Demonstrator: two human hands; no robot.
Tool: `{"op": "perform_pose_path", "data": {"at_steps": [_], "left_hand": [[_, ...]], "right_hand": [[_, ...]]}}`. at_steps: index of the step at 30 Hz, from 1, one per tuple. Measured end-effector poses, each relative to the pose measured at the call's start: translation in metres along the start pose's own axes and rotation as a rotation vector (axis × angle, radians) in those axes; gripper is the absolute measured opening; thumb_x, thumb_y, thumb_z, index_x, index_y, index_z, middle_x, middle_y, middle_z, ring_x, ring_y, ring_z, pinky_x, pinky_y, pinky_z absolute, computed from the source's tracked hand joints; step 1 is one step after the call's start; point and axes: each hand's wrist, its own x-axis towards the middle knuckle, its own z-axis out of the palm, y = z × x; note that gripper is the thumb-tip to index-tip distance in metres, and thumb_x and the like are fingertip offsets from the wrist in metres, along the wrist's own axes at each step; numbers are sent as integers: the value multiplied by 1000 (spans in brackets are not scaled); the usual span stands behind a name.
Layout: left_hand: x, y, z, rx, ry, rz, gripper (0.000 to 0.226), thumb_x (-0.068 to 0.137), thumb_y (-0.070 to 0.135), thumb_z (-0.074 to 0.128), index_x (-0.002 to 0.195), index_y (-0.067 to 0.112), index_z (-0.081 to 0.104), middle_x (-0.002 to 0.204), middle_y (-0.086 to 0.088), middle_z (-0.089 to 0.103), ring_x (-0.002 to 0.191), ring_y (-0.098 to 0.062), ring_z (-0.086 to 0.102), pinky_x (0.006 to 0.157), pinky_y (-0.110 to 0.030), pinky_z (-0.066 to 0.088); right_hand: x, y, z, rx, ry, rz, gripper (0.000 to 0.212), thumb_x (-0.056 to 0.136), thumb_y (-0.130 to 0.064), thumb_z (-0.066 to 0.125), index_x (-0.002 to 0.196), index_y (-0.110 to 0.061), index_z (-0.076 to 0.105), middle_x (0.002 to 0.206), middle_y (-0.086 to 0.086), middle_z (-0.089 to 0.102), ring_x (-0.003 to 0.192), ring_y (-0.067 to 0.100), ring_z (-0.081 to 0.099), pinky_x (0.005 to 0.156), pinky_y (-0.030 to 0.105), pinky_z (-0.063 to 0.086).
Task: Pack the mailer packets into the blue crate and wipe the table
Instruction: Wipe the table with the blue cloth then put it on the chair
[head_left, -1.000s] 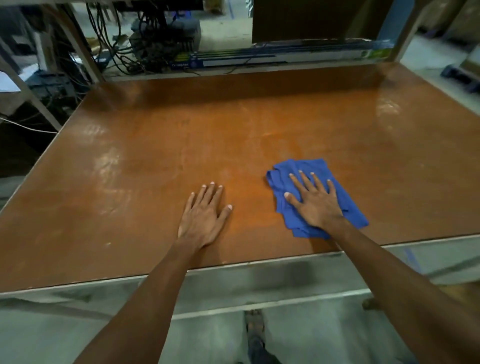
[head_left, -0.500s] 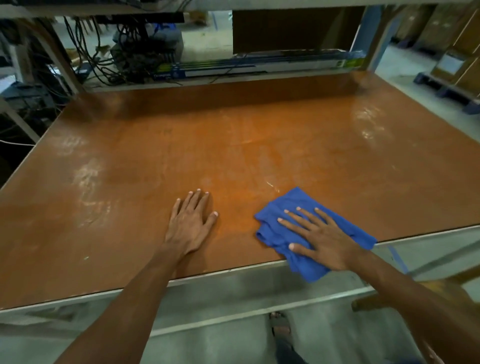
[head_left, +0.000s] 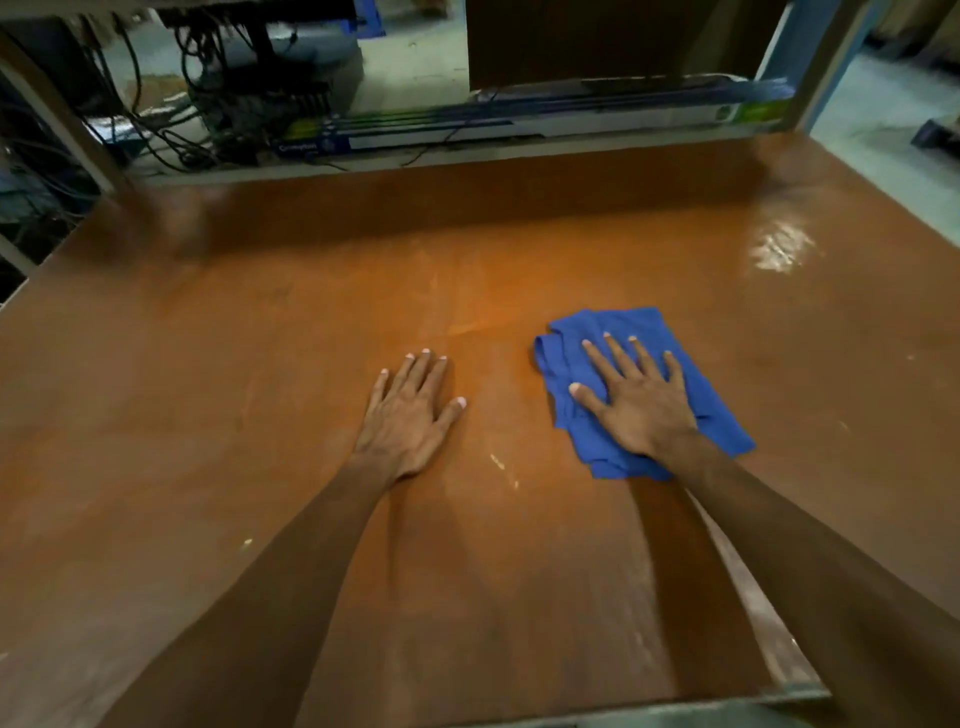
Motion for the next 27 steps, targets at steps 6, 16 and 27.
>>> {"op": "perform_pose_path", "data": {"at_steps": [6,16,27], "left_hand": [[60,7,7,24,25,-25,74,94,64,17,158,28,12,165,6,4,152,-12,1,123,-43,5],[140,7,8,35,27,-73,78,89,72,9,157,33,7,165,9,1,152,-11,-2,123,-43,3],[143,8,8,44,63,-80,73,92,72,12,156,38,5,164,13,0,151,-8,-3,123,-42,5]], "right_hand": [[67,7,2,-61,3,-422,79,83,-80,-8,153,-46,4,163,-17,7,151,13,5,120,48,2],[193,32,-7,-35,-7,-333,77,85,-79,1,153,-45,0,164,-14,2,152,16,1,120,52,1],[310,19,-14,21,20,-185,89,79,-84,-8,155,-40,6,165,-7,9,151,22,7,119,56,5]]}}
